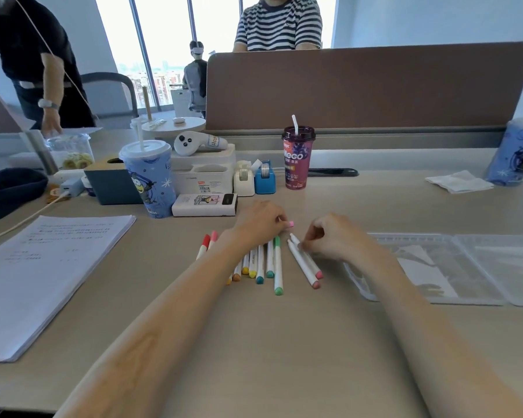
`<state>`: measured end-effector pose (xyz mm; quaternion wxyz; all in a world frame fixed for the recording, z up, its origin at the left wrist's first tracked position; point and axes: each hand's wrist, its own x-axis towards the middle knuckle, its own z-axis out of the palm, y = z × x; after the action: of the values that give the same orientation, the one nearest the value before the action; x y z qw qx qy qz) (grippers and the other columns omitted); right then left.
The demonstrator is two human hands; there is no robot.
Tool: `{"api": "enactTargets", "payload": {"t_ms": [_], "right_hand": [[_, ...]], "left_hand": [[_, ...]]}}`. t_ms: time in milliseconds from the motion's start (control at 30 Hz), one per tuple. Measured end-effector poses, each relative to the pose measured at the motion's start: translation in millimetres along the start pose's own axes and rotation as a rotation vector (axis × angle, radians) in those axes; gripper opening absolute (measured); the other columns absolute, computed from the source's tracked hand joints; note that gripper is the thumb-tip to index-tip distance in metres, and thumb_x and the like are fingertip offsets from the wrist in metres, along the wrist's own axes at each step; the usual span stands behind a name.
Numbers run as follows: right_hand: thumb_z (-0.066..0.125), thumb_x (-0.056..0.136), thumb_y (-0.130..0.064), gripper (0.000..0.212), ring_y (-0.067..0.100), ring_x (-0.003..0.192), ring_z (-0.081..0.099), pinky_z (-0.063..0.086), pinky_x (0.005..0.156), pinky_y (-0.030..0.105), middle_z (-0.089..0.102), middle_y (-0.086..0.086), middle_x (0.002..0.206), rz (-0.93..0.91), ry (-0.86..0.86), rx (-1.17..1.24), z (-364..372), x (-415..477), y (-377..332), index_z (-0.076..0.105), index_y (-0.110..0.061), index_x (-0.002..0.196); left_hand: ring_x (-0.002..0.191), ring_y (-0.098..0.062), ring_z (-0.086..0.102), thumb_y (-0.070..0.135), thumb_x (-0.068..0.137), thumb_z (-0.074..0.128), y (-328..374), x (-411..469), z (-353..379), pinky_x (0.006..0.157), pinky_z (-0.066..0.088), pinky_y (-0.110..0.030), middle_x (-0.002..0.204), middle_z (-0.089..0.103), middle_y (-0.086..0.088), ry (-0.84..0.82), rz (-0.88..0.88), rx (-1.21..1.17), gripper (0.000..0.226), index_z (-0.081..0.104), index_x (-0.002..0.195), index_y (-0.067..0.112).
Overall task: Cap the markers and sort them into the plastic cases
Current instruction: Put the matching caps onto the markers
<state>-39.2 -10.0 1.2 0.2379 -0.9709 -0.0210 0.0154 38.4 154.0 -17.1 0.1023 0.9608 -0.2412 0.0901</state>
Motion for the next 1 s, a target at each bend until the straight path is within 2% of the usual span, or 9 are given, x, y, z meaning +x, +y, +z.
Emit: {"api": "enactTargets", "payload": {"t_ms": [100,200,333,433,567,667,767,867,1000], "right_hand": [[0.072,0.081,-0.036,0.017,0.014,0.081,0.061,0.056,0.079,0.037,0.067,-0.002,0.087,0.014,0.024,-0.052,2.2,0.1,1.3,0.070,-0.021,0.088],[0.069,0.080,-0.039,0.017,0.017,0.080,0.062,0.056,0.077,0.036,0.067,-0.001,0.086,0.033,0.047,-0.116,4.8,0.2,0.3,0.070,-0.022,0.085],[0.064,0.082,-0.043,0.027,0.018,0.070,0.062,0.054,0.065,0.031,0.066,0.001,0.071,0.043,0.088,-0.207,7.0,-3.4,-2.9,0.068,-0.018,0.075],[0.062,0.084,-0.049,0.035,0.016,0.061,0.063,0.051,0.060,0.028,0.064,0.000,0.059,0.053,0.112,-0.228,7.7,-6.6,-8.1,0.067,-0.016,0.073],[0.065,0.083,-0.052,0.031,0.011,0.066,0.060,0.053,0.064,0.030,0.065,-0.003,0.073,0.012,0.210,-0.049,6.5,-5.5,-8.2,0.064,-0.022,0.080],[0.067,0.084,-0.042,0.017,0.007,0.075,0.057,0.053,0.068,0.027,0.061,-0.011,0.083,-0.093,0.304,0.143,7.6,-2.0,-9.2,0.060,-0.028,0.089],[0.066,0.088,-0.034,0.011,0.006,0.076,0.058,0.052,0.068,0.022,0.060,-0.014,0.084,-0.210,0.355,0.280,10.4,-3.2,-12.6,0.058,-0.029,0.094],[0.066,0.089,-0.029,0.014,0.006,0.078,0.059,0.049,0.065,0.014,0.063,-0.010,0.088,-0.329,0.366,0.315,12.4,-7.7,-16.7,0.062,-0.026,0.102],[0.064,0.091,-0.026,0.027,0.006,0.079,0.058,0.042,0.063,0.009,0.066,-0.006,0.093,-0.431,0.333,0.253,13.1,-12.8,-21.7,0.066,-0.017,0.117]], "left_hand": [[0.091,-0.014,0.057,0.050,0.089,0.058,5.2,12.8,5.0,0.070,0.044,-0.029,0.097,0.064,0.003,-0.010,-0.003,0.079,0.029,0.068,0.099,0.024],[0.090,-0.013,0.056,0.049,0.089,0.058,4.2,16.8,3.3,0.074,0.047,-0.029,0.097,0.064,0.003,-0.010,-0.029,0.063,0.029,0.064,0.097,0.021],[0.090,-0.008,0.055,0.038,0.095,0.053,1.5,-6.4,-11.6,0.074,0.043,-0.022,0.100,0.059,0.006,0.015,-0.080,-0.395,0.021,0.058,0.104,0.020],[0.087,-0.005,0.056,0.036,0.096,0.052,0.7,-36.7,-20.7,0.074,0.044,-0.020,0.099,0.059,0.009,0.050,-0.045,-0.538,0.017,0.056,0.104,0.022],[0.100,-0.002,0.061,0.031,0.096,0.052,-8.4,-63.9,-23.5,0.090,0.047,-0.023,0.099,0.065,0.012,0.114,-0.056,-0.744,0.001,0.053,0.098,0.031],[0.098,0.003,0.059,0.030,0.098,0.049,-12.1,-71.3,-31.1,0.086,0.046,-0.019,0.098,0.067,0.014,0.166,-0.100,-0.828,0.008,0.050,0.105,0.026],[0.092,0.002,0.056,0.025,0.100,0.046,-13.5,-73.6,-40.1,0.081,0.040,-0.018,0.099,0.070,0.012,0.239,-0.194,-1.038,0.019,0.047,0.116,0.016],[0.084,-0.008,0.052,0.026,0.101,0.045,-16.1,-73.6,-41.6,0.082,0.043,-0.024,0.098,0.072,0.011,0.297,-0.252,-1.160,0.028,0.045,0.129,0.022],[0.081,-0.011,0.046,0.027,0.101,0.045,-18.5,-72.8,-38.3,0.075,0.037,-0.024,0.096,0.072,0.013,0.315,-0.287,-1.245,0.028,0.056,0.122,0.013]]}}
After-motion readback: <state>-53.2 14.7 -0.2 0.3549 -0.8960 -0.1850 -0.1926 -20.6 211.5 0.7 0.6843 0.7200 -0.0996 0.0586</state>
